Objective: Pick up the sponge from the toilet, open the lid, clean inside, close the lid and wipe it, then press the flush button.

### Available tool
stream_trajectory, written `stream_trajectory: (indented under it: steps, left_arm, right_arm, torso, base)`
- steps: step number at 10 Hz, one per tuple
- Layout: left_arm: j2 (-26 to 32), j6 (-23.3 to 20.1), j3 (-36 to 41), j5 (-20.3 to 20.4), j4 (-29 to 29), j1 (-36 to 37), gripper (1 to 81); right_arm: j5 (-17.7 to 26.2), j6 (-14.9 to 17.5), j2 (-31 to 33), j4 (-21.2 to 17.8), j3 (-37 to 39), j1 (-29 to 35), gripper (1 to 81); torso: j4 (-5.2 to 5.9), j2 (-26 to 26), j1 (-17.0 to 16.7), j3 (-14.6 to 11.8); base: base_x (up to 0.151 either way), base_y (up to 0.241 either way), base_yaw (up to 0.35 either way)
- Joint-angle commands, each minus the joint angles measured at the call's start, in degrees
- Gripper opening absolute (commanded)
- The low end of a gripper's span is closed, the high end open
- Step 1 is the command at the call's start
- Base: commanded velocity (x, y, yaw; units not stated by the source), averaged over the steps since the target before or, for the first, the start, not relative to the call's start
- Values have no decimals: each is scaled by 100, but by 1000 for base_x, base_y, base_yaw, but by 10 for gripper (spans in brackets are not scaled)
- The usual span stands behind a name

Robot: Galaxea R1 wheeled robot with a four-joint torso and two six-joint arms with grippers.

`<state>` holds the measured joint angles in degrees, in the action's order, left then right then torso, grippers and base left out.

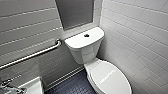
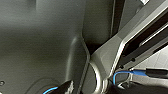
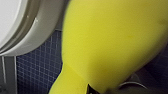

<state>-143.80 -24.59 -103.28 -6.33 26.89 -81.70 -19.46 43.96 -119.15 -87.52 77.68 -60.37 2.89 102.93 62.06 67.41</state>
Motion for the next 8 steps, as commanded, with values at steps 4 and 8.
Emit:
stream_trajectory:
  steps: [4, 8]
  left_arm:
    - [123, -20, 44, -519, 53, 18, 811]
    - [-360, -20, -861, -527, 53, 18, 811]
  right_arm:
    - [513, 16, -296, 1729, 27, -1491, 10]
    - [513, 7, -1149, 1808, 906, -2063, 10]
  torso:
    - [0, -660, -424, 0]
    - [0, -1426, -909, -475]
  base:
    - [0, 0, 0]
    - [0, 0, 0]
